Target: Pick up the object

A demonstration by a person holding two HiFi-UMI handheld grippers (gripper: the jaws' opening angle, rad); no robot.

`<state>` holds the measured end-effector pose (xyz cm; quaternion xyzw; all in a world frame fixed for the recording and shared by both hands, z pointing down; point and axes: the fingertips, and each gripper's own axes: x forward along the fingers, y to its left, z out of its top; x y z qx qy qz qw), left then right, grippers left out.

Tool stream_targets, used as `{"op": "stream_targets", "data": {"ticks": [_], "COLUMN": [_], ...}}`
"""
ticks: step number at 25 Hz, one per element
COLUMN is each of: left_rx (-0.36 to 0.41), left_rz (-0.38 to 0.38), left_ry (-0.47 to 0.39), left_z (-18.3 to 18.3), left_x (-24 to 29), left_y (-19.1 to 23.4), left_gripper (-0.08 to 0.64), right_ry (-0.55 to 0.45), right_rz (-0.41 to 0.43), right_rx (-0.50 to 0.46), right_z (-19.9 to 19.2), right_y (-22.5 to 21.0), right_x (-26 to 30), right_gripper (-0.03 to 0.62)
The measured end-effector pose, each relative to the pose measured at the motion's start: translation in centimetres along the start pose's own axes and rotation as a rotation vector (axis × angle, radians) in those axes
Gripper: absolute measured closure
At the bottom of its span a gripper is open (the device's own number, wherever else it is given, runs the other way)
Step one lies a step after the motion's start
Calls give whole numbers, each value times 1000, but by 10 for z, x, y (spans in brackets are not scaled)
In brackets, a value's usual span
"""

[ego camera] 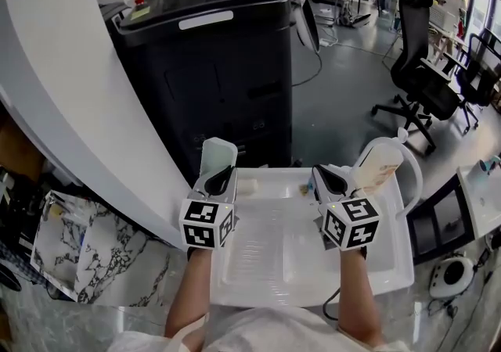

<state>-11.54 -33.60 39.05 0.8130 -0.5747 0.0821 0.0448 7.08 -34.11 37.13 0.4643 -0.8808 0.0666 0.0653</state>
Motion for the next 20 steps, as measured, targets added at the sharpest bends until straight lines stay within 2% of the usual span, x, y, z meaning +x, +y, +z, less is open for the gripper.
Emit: {"op": "stream_targets", "data": {"ticks": [20], "left_rx": [12], "left_rz": [0], "left_ry": [-11], "left_z": [0], "left_x": [-2], "left_y": [-10], "left_gripper": [551], "right_ry": [-2], "right_rz": [15], "right_rx": [2], "right_z": [3], "right_y": [6], "right_x": [0], "right_gripper": [589]}}
